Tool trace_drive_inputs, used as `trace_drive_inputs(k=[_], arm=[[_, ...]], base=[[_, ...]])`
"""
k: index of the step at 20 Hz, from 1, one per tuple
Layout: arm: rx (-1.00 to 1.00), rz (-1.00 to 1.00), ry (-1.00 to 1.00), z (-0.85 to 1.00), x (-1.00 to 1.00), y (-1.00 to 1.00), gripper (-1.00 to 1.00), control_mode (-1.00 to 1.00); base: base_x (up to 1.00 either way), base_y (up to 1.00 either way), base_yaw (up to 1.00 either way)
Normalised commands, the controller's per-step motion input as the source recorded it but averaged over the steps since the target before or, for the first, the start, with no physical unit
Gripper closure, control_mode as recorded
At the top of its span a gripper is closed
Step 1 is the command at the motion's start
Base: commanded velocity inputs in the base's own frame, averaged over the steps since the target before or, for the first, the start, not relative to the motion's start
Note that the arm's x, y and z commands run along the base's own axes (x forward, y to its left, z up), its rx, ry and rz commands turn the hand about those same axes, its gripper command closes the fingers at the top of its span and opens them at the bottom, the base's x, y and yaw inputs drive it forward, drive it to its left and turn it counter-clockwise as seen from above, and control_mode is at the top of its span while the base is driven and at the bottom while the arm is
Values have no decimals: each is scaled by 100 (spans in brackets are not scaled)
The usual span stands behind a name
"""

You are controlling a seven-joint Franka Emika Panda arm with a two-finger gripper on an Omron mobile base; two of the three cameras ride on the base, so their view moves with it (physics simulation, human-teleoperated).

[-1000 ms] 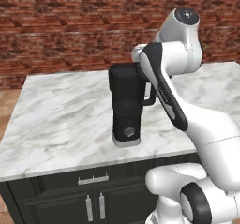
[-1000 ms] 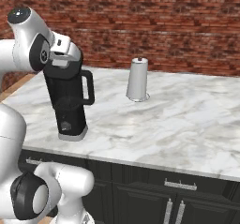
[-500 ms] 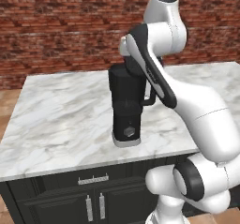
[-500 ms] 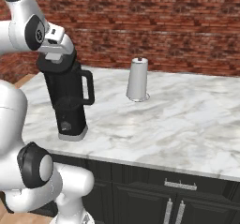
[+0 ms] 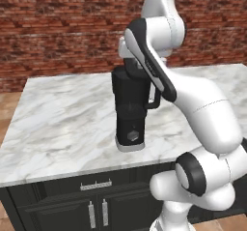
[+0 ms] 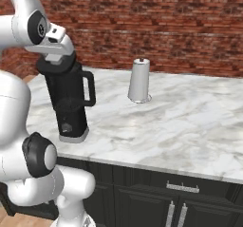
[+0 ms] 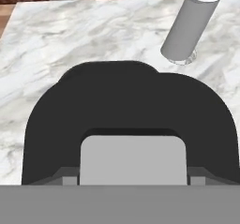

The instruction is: Close the lid blender by securely placing the lid on top.

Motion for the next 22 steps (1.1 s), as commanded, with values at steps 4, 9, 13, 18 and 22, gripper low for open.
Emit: trace_drive_inputs(k=[4,9,13,18,22], arm=[[0,0,12,0,25,1,100,-100],[0,0,10,0,35,3,100,-100],[0,0,11,0,32,8,100,-100],[0,1,5,0,28,12,100,-100],[0,2,0,0,21,14,100,-100]], base=[[0,0,0],[0,0,0],[0,0,0],[0,0,0],[0,0,0]])
